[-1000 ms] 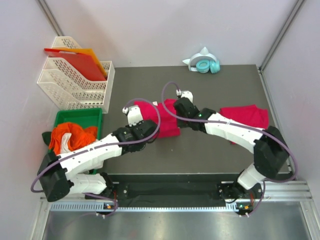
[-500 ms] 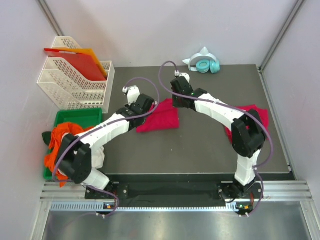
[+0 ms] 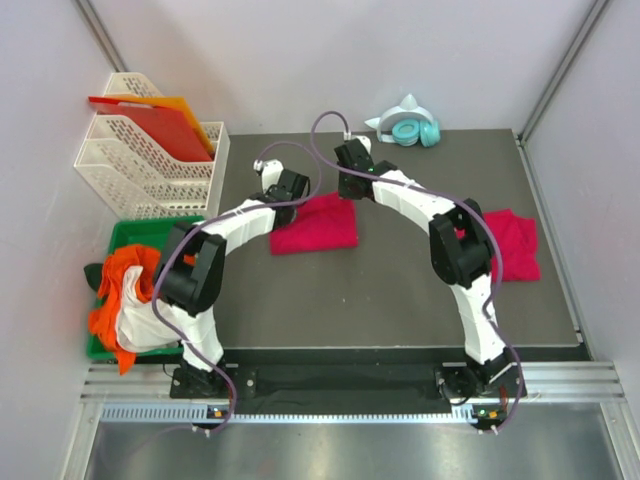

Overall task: Fold and stack the t-shirts
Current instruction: Fold the long partially folded tshirt into a neat square

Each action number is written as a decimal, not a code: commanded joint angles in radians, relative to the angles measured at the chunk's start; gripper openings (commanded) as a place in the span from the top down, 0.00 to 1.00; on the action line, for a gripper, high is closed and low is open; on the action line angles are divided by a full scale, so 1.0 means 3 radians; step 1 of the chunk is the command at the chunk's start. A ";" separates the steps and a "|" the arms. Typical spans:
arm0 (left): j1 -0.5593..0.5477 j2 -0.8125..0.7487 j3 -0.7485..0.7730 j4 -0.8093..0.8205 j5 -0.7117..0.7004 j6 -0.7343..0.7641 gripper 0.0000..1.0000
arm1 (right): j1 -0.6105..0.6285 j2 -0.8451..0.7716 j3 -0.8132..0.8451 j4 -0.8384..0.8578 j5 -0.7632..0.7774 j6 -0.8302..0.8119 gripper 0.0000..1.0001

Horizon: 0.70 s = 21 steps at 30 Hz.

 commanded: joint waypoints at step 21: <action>0.0017 -0.0333 -0.0148 0.0376 0.0693 0.0139 0.45 | 0.0184 -0.0696 -0.0835 0.0473 -0.0159 -0.0192 0.83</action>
